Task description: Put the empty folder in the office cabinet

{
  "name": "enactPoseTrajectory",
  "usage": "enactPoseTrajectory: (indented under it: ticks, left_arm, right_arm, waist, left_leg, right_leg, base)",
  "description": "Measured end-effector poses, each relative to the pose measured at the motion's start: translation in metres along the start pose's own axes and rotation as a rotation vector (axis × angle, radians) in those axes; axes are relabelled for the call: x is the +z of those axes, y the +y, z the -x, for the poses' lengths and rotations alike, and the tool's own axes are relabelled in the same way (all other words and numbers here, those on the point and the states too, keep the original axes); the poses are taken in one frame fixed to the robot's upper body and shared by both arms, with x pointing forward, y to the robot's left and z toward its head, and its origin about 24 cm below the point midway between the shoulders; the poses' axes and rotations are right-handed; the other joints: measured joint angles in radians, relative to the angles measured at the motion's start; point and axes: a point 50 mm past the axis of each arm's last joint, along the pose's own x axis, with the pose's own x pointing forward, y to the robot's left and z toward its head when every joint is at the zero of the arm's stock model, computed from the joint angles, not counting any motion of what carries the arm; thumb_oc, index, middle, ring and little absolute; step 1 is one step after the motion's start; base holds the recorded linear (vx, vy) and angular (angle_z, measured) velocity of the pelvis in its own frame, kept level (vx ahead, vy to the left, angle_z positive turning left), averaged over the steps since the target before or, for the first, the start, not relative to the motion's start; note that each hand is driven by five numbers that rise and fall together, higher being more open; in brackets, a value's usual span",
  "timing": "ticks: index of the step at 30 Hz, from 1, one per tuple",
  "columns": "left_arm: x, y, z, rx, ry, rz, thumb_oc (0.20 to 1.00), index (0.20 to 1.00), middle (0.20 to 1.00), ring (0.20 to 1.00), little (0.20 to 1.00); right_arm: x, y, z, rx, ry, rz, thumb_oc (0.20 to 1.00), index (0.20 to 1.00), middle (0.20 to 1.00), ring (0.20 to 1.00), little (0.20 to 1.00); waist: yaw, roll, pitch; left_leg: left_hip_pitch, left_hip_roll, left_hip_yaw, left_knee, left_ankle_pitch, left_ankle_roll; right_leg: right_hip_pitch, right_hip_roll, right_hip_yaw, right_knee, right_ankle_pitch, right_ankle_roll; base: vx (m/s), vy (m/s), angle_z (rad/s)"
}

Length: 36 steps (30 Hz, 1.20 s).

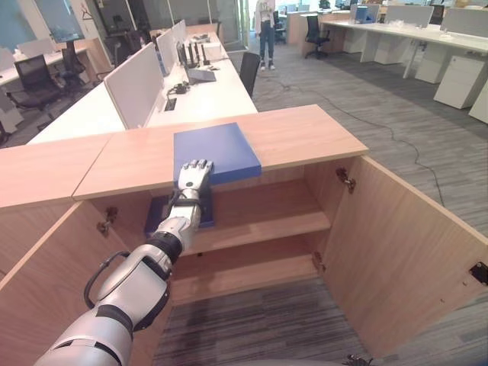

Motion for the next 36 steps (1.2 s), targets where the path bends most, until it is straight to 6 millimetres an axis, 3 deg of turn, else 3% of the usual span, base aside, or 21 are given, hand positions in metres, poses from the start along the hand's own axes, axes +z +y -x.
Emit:
enactPoseTrajectory:
  ticks: [7, 11, 14, 15, 17, 18, 20, 22, 28, 32, 36]
  left_arm:
    - [0.002, 0.002, 0.000, 0.012, -0.009, 0.005, 0.200, 0.200, 0.200, 0.200, 0.200]
    - [0.015, 0.021, 0.005, 0.106, -0.059, 0.201, 0.200, 0.200, 0.200, 0.200, 0.200]
    - [0.021, 0.032, 0.036, 0.188, -0.131, 0.499, 0.200, 0.200, 0.200, 0.200, 0.200]
    - [0.023, 0.032, 0.042, 0.190, -0.145, 0.529, 0.200, 0.200, 0.200, 0.200, 0.200]
    - [0.028, 0.027, 0.073, 0.182, -0.214, 0.661, 0.200, 0.200, 0.200, 0.200, 0.200]
    - [0.025, 0.023, 0.085, 0.160, -0.217, 0.708, 0.200, 0.200, 0.200, 0.200, 0.200]
    - [0.008, 0.024, 0.111, 0.161, -0.165, 0.890, 0.200, 0.200, 0.200, 0.200, 0.200]
    - [-0.005, 0.017, 0.121, 0.083, -0.149, 0.948, 0.200, 0.200, 0.200, 0.200, 0.200]
    - [-0.028, 0.013, 0.154, -0.040, -0.119, 1.075, 0.200, 0.200, 0.200, 0.200, 0.200]
    - [-0.031, 0.001, 0.172, -0.156, -0.071, 1.259, 0.200, 0.200, 0.200, 0.200, 0.200]
    - [-0.031, -0.003, 0.176, -0.211, -0.040, 1.396, 0.200, 0.200, 0.200, 0.200, 0.200]
  right_arm:
    - [0.000, 0.000, 0.000, -0.001, 0.000, 0.000, 1.000, 1.000, 1.000, 1.000, 1.000]
    - [0.002, -0.001, 0.000, -0.012, -0.009, -0.012, 1.000, 1.000, 1.000, 1.000, 1.000]
    - [0.003, -0.003, 0.000, -0.022, -0.013, -0.050, 1.000, 1.000, 1.000, 1.000, 1.000]
    - [0.003, -0.003, 0.000, -0.022, -0.011, -0.051, 1.000, 1.000, 1.000, 1.000, 1.000]
    - [-0.001, -0.005, 0.000, -0.029, 0.000, -0.092, 1.000, 1.000, 1.000, 1.000, 1.000]
    - [-0.006, -0.005, 0.001, -0.029, 0.016, -0.100, 1.000, 1.000, 1.000, 1.000, 1.000]
    - [-0.008, -0.007, 0.001, -0.032, 0.018, -0.151, 1.000, 1.000, 1.000, 1.000, 1.000]
    - [-0.021, -0.006, 0.002, -0.027, 0.064, -0.151, 1.000, 1.000, 1.000, 1.000, 1.000]
    - [-0.029, -0.005, 0.003, -0.010, 0.089, -0.157, 1.000, 1.000, 1.000, 1.000, 1.000]
    - [-0.028, -0.006, 0.003, 0.000, 0.086, -0.156, 1.000, 1.000, 1.000, 1.000, 1.000]
    - [-0.028, -0.005, 0.003, 0.011, 0.084, -0.153, 1.000, 1.000, 1.000, 1.000, 1.000]
  waist:
    - [0.003, -0.002, 0.003]
    - [0.019, -0.004, 0.032]
    - [0.029, -0.003, 0.061]
    - [0.032, -0.004, 0.065]
    - [0.054, -0.007, 0.070]
    - [0.079, -0.011, 0.074]
    - [0.083, -0.012, 0.075]
    - [0.124, -0.014, 0.076]
    - [0.137, -0.018, 0.076]
    - [0.145, -0.021, 0.076]
    - [0.154, -0.026, 0.085]
  left_leg:
    - [-0.001, 0.001, -0.001, 0.000, -0.002, 0.000]
    - [-0.002, 0.001, -0.006, 0.000, 0.001, -0.003]
    - [0.000, 0.001, -0.016, 0.000, 0.001, -0.003]
    - [0.000, 0.001, -0.019, 0.000, 0.001, -0.003]
    - [0.002, 0.001, -0.025, 0.000, 0.001, -0.003]
    - [-0.001, 0.001, -0.032, -0.006, -0.001, -0.003]
    - [0.017, 0.002, -0.032, -0.006, -0.004, -0.005]
    - [0.015, 0.001, -0.041, -0.009, -0.020, -0.008]
    - [-0.004, 0.000, -0.062, -0.009, -0.018, -0.009]
    - [-0.006, 0.000, -0.071, -0.009, -0.014, -0.002]
    - [-0.006, 0.000, -0.080, -0.008, -0.009, -0.005]
  right_leg:
    - [-0.001, 0.000, -0.002, 0.000, 0.000, 0.000]
    - [0.005, 0.000, -0.006, 0.000, 0.000, 0.000]
    - [0.013, 0.000, -0.015, 0.000, -0.002, -0.002]
    - [0.015, 0.000, -0.017, 0.000, -0.002, -0.002]
    - [0.017, 0.000, -0.022, 0.000, -0.002, -0.002]
    - [0.023, -0.001, -0.030, 0.000, -0.005, -0.001]
    - [0.033, 0.000, -0.029, -0.001, -0.009, -0.001]
    - [0.039, -0.003, -0.041, -0.001, -0.020, 0.004]
    - [0.033, -0.004, -0.054, -0.001, -0.021, 0.003]
    - [0.034, -0.004, -0.063, -0.001, -0.025, 0.002]
    - [0.036, -0.004, -0.071, -0.001, -0.025, 0.001]
  base:
    - [0.00, 0.000, 0.00]
    - [0.00, -0.002, 0.02]
    - [0.01, 0.004, 0.08]
    - [0.00, 0.005, 0.14]
    - [-0.01, 0.000, 0.11]
    - [0.00, 0.000, 0.00]
    - [-0.02, -0.017, 0.07]
    - [-0.01, -0.012, 0.14]
    - [-0.01, -0.003, 0.07]
    - [-0.01, 0.001, 0.06]
    - [0.00, 0.003, 0.07]
